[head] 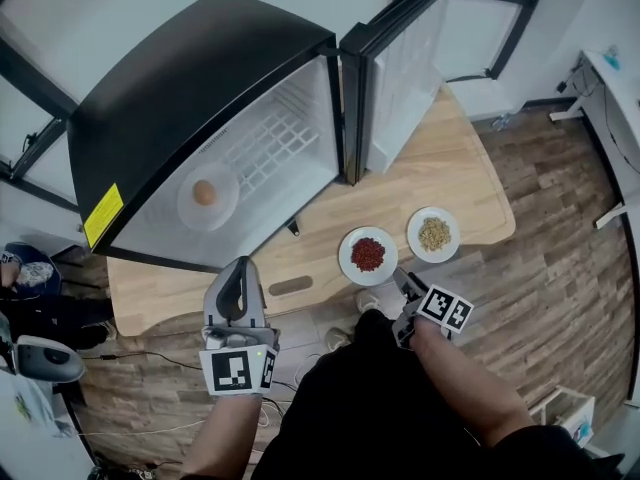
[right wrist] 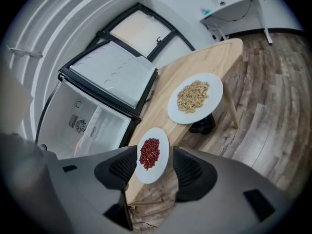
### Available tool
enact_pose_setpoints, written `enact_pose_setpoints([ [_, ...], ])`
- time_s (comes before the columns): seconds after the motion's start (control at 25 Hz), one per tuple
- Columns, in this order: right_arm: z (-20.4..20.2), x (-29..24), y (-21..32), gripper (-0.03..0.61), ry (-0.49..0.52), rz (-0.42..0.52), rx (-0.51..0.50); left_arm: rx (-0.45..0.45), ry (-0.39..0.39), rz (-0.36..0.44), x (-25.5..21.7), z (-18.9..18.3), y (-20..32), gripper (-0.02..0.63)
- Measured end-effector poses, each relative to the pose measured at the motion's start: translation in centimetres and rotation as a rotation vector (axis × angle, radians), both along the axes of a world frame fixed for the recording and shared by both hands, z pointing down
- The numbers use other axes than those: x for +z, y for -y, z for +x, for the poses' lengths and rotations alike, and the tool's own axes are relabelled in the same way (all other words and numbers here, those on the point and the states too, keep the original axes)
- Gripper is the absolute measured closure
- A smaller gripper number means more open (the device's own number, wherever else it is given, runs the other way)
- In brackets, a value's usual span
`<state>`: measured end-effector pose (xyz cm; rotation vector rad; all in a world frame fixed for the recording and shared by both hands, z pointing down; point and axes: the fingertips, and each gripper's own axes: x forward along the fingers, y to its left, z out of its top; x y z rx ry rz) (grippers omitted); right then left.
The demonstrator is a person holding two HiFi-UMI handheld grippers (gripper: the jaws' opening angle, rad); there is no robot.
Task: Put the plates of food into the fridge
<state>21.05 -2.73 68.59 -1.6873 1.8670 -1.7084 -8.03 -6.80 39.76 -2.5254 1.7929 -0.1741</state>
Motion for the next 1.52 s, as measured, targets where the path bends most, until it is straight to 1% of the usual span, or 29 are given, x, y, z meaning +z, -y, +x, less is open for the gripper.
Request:
enact_pose_setpoints([
  [0.12, -0.7, 2.1, 0.2, 0.335, 0.028, -0.026, -0.006, -0.018, 0.025, -0.028, 0.5, -0.2, -0.1, 0.609],
  [0.24, -1.4, 4.5, 0.2, 0.372, 0.057, -0.060, 0.004, -0.015, 0.077, -0.048, 1.1, -0.1, -0.6, 0.609],
  [0.32, -1.7, 5.6, 0.3, 0.393, 0.095, -0.076, 0.018, -0.020, 0.094, -0.063, 1.5, -0.3, -0.6, 0.609],
  [0.44, -2.1, 6.2, 0.7, 0.406, 0.153, -0.075, 0.018, -0.030, 0.102, -0.075, 1.5, -0.3, -0.2, 0.609],
  [0.52, -2.4, 6.1, 1.1, 0.434, 0.171, -0.061, 0.003, -0.027, 0.105, -0.078, 1.5, 0.0, 0.0, 0.609],
  [0.6, -2.7, 5.5, 1.5, 0.516, 0.165, -0.040, -0.018, -0.017, 0.114, -0.072, 1.3, 0.5, 0.2, 0.609],
  [0.72, -3.1, 3.9, 2.0, 0.536, 0.195, -0.010, -0.032, -0.005, 0.113, -0.056, 0.9, 1.2, 0.4, 0.609],
  [0.8, -3.4, 2.5, 2.3, 0.543, 0.223, 0.010, -0.042, 0.001, 0.102, -0.047, 0.6, 1.4, 0.6, 0.609],
  [0.88, -3.7, 1.4, 2.5, 0.543, 0.247, 0.007, -0.046, 0.001, 0.084, -0.043, 0.5, 1.4, 0.8, 0.609],
  [1.04, -3.6, -0.6, 2.8, 0.543, 0.275, 0.016, -0.054, -0.019, 0.041, -0.056, 0.1, 0.9, 0.8, 0.609],
  [1.32, -4.1, -5.1, 4.8, 0.543, 0.296, 0.086, -0.103, -0.047, 0.037, -0.034, -0.3, -0.5, 0.4, 0.609],
  [1.52, -5.3, -8.5, 6.4, 0.543, 0.315, 0.131, -0.155, -0.057, 0.030, 0.002, -1.7, -0.8, 0.5, 0.609],
])
